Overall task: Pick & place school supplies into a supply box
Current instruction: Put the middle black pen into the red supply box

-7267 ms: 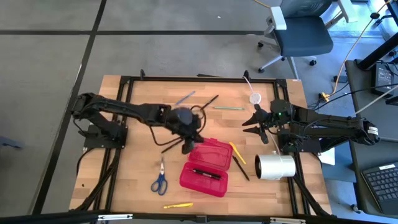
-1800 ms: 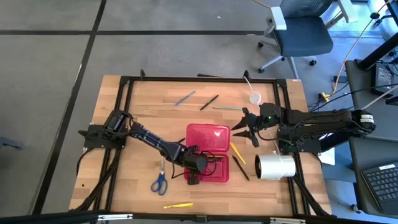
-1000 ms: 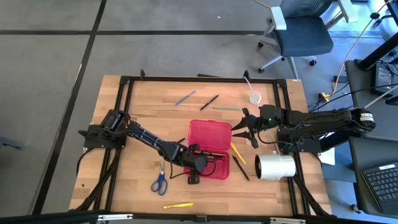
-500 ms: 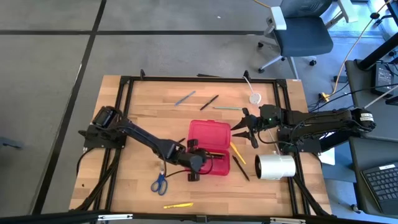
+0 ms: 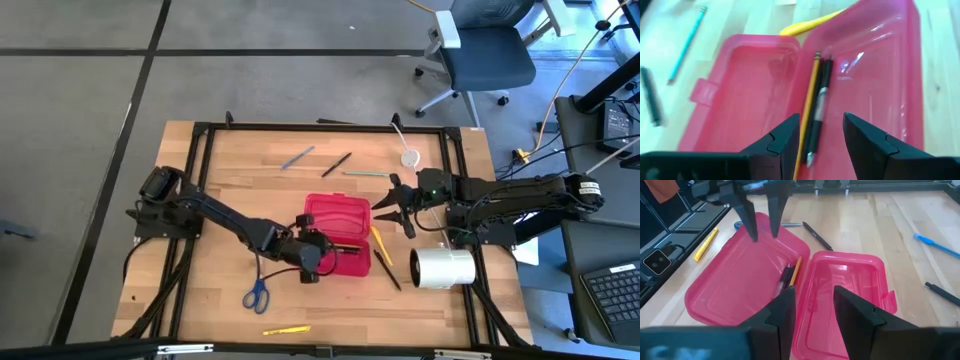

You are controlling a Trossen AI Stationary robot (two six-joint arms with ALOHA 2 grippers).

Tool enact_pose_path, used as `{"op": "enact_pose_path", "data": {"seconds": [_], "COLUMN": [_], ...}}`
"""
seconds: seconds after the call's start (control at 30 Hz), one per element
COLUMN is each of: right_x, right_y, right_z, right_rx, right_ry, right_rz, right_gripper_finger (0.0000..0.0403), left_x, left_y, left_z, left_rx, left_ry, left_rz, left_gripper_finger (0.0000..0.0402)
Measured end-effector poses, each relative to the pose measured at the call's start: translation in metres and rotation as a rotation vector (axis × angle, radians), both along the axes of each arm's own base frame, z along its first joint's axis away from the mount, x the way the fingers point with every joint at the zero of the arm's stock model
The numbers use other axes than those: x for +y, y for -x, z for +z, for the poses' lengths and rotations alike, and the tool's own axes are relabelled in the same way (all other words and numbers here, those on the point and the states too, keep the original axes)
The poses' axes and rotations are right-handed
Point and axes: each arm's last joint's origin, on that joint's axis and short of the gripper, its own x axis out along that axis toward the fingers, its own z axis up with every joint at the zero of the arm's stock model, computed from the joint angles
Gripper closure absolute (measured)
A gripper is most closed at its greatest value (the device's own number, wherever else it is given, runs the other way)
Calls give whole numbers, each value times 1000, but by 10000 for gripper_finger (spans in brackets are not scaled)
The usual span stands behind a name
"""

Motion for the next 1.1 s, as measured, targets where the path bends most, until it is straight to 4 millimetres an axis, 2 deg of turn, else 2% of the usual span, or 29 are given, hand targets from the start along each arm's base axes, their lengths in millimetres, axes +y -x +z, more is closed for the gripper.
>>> {"op": "enact_pose_path", "data": {"seconds": [0.2, 0.33, 0.5, 0.67, 0.83, 0.97, 1.1], "right_x": [0, 0, -3, -6, -7, -7, -6], "right_y": [0, 1, 1, 2, -2, -5, -6], "right_z": [-1, -1, 0, 22, 47, 57, 61], "right_rx": [11, 14, 86, 281, 349, 343, 329], "right_ry": [-1, -2, -40, -59, -105, -120, -140], "right_rz": [0, -1, -149, -277, -335, -310, -273], "right_gripper_finger": [266, 266, 266, 266, 266, 266, 266], "left_x": [5, 9, 18, 28, 40, 51, 59], "left_y": [13, 30, 50, 63, 77, 100, 123], "left_z": [25, 42, 49, 44, 36, 29, 20], "left_rx": [-23, -7, 69, 173, 236, 207, 84], "left_ry": [9, 20, -2, -64, -125, -90, -8], "left_rz": [8, 40, 157, 252, 307, 373, 400], "left_gripper_finger": [258, 258, 258, 258, 258, 258, 258]}}
